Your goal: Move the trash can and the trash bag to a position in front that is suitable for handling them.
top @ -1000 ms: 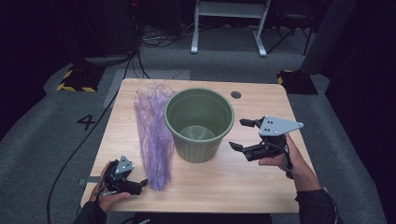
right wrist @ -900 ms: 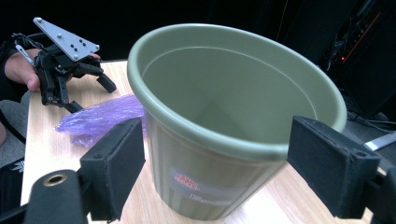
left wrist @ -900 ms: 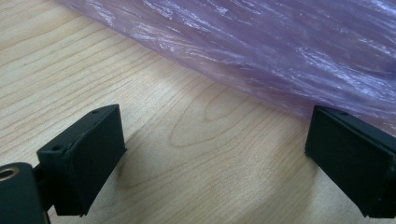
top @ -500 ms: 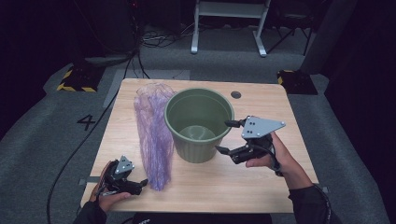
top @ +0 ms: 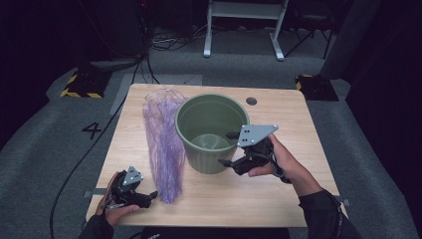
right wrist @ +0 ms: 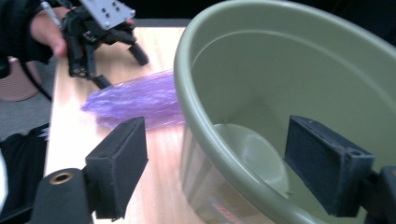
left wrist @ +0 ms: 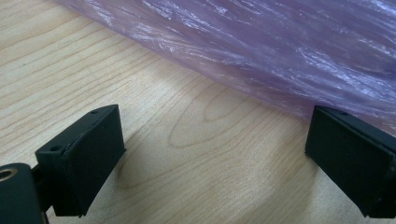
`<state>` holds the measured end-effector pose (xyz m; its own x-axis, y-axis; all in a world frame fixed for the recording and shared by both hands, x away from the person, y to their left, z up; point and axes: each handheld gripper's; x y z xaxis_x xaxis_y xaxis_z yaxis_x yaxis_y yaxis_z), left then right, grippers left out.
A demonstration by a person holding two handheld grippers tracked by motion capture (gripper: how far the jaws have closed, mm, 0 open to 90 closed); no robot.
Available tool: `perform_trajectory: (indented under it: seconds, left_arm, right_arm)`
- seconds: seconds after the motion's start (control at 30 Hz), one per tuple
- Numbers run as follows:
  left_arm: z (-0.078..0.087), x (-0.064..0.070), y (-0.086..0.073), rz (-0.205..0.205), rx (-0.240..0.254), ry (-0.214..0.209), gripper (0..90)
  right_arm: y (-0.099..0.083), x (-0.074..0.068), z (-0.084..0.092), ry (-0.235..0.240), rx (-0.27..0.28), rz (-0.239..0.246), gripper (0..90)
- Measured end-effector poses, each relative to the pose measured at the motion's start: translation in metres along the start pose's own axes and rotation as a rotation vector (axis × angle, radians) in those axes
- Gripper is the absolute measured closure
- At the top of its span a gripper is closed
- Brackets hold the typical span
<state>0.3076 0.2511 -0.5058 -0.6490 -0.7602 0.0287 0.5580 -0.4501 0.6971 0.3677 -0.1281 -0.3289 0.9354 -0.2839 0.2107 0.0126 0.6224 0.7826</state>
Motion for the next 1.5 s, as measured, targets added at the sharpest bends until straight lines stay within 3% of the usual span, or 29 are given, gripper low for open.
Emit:
perform_trajectory:
  seconds: [0.27,0.57,0.7,0.93,1.2,1.5]
  left_arm:
    - [0.000,0.000,0.000,0.000,0.000,0.000,4.1]
    - [0.000,0.000,0.000,-0.001,0.000,0.000,4.1]
    - [0.000,0.000,0.000,0.000,0.000,0.001,4.1]
    - [0.000,0.000,0.000,-0.001,0.000,0.001,4.1]
    - [0.000,0.000,0.000,0.000,0.000,0.000,4.1]
    - [0.000,0.000,0.000,0.001,-0.001,0.003,4.0]
  right_arm:
    - [0.000,0.011,-0.017,0.021,-0.085,-0.020,50.3]
    - [0.003,0.011,-0.020,0.077,-0.121,0.055,67.0]
    - [0.005,0.009,-0.018,0.080,-0.146,0.077,73.0]
    - [-0.003,0.005,0.002,0.086,-0.189,0.100,76.2]
    - [-0.021,-0.004,0.030,0.077,-0.190,0.101,76.6]
    - [-0.034,-0.014,0.051,0.062,-0.173,0.100,73.0]
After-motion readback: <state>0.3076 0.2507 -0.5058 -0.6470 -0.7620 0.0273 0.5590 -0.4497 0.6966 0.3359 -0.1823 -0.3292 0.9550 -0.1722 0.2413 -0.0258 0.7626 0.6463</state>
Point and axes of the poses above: each handheld gripper's, and its own axes: z roughly backward along the jaws, y roughly out of its top, x roughly to its right, and after that the axes turned 2 degrees about -y, right-handed
